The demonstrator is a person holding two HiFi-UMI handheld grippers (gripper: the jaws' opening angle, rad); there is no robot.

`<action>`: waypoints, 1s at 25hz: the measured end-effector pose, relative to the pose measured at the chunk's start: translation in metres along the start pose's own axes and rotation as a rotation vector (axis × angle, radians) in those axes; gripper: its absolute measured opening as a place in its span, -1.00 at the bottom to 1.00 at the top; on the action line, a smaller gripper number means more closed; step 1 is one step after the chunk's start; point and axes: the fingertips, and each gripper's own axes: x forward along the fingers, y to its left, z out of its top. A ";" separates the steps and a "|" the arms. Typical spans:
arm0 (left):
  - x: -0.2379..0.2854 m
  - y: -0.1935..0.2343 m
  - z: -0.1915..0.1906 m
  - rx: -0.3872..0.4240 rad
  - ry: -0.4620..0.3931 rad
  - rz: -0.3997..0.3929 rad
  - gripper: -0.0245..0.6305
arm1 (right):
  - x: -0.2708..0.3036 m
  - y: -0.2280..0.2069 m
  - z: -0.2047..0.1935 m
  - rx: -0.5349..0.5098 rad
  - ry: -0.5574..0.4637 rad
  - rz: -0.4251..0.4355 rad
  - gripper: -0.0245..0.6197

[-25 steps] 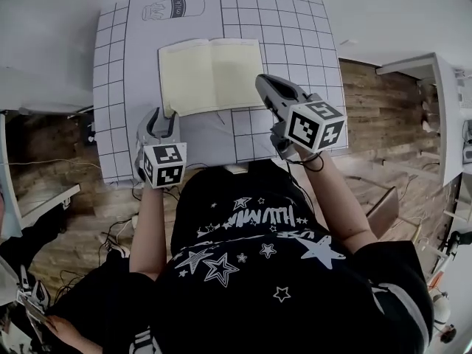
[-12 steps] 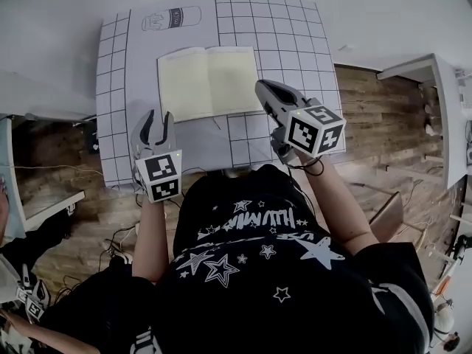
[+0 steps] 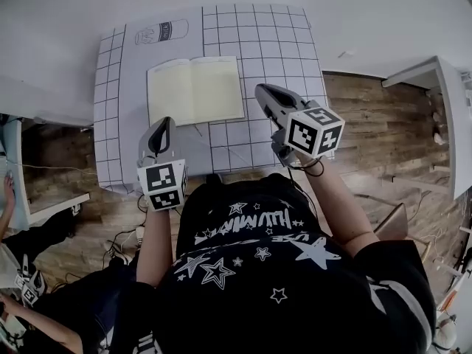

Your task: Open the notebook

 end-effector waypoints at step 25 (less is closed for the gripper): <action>-0.051 -0.177 0.061 -0.206 -0.135 0.152 -0.90 | -0.134 -0.061 0.003 -0.079 0.020 0.245 -0.88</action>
